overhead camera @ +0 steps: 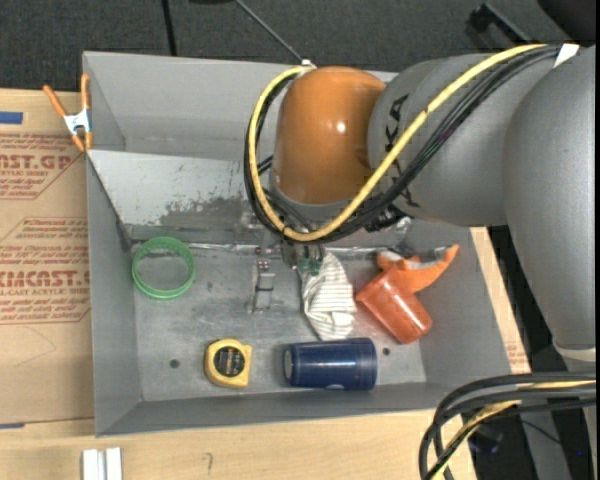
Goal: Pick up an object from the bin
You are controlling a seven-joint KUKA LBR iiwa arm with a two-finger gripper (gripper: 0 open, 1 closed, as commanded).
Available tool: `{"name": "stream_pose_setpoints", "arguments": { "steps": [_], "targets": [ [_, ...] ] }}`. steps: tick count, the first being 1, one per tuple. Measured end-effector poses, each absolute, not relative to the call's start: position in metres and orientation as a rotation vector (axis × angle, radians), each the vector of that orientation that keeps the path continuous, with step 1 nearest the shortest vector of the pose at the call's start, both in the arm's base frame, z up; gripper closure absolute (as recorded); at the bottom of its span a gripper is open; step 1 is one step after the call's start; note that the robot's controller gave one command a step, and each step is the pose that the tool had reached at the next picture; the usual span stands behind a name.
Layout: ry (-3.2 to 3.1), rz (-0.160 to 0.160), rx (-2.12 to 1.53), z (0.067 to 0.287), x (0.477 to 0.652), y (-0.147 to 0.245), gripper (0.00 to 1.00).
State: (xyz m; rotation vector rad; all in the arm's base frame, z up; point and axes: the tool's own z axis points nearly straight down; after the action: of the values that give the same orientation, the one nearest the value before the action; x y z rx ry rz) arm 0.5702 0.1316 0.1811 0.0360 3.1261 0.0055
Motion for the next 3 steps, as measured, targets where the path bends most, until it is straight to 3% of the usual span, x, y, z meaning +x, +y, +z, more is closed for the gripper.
{"name": "stream_pose_setpoints", "arguments": {
  "steps": [1, 2, 3],
  "targets": [
    [3.137, 0.0, -0.042, 0.109, 0.537, 0.147, 0.0],
    [3.14, 0.008, -0.142, 0.084, 0.527, 0.121, 0.0],
    [3.127, -0.007, -0.312, 0.079, 0.497, 0.095, 0.0]
  ]
}}
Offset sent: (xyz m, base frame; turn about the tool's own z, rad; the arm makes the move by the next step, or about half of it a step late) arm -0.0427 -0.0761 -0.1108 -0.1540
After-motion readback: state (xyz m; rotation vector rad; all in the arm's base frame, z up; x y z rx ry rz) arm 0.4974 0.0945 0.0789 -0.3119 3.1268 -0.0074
